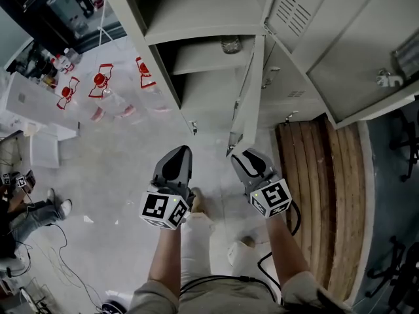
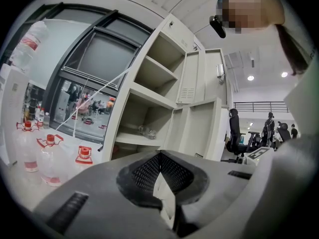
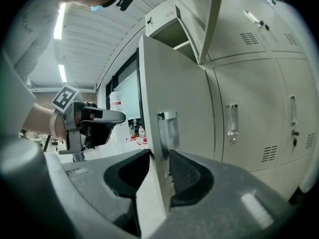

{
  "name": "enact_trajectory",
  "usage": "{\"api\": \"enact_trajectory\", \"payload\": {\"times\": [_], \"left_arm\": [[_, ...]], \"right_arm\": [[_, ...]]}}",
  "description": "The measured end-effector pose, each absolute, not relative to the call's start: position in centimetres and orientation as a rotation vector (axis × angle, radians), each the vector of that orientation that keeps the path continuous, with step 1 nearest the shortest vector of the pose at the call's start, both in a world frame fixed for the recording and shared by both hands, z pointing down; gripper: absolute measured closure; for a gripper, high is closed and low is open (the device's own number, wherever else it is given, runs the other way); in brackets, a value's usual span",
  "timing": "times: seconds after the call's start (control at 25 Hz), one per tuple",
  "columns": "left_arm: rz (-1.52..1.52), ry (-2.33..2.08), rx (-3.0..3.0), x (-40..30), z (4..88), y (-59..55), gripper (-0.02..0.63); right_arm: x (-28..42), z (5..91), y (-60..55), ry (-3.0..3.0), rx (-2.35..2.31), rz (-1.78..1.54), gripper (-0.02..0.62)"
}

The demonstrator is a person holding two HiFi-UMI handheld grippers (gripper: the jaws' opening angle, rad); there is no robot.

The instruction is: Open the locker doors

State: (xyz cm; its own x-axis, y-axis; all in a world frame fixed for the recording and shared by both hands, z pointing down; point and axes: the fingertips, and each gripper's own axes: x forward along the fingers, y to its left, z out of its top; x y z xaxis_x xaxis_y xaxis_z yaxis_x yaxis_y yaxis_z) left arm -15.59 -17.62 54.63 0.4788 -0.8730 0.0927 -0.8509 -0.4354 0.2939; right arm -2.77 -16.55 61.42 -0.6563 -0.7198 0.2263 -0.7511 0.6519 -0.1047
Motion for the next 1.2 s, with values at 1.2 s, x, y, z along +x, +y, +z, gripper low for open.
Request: {"api": "enact_trajectory", "payload": {"times": [1.2], "left_arm": [[-0.102,-1.412,2.459,-13.9,52.9,-17.5,0.607]], "right_arm": [[7.5,61.4,-15.5,-2.464,1.586,0.342,0.492]]}}
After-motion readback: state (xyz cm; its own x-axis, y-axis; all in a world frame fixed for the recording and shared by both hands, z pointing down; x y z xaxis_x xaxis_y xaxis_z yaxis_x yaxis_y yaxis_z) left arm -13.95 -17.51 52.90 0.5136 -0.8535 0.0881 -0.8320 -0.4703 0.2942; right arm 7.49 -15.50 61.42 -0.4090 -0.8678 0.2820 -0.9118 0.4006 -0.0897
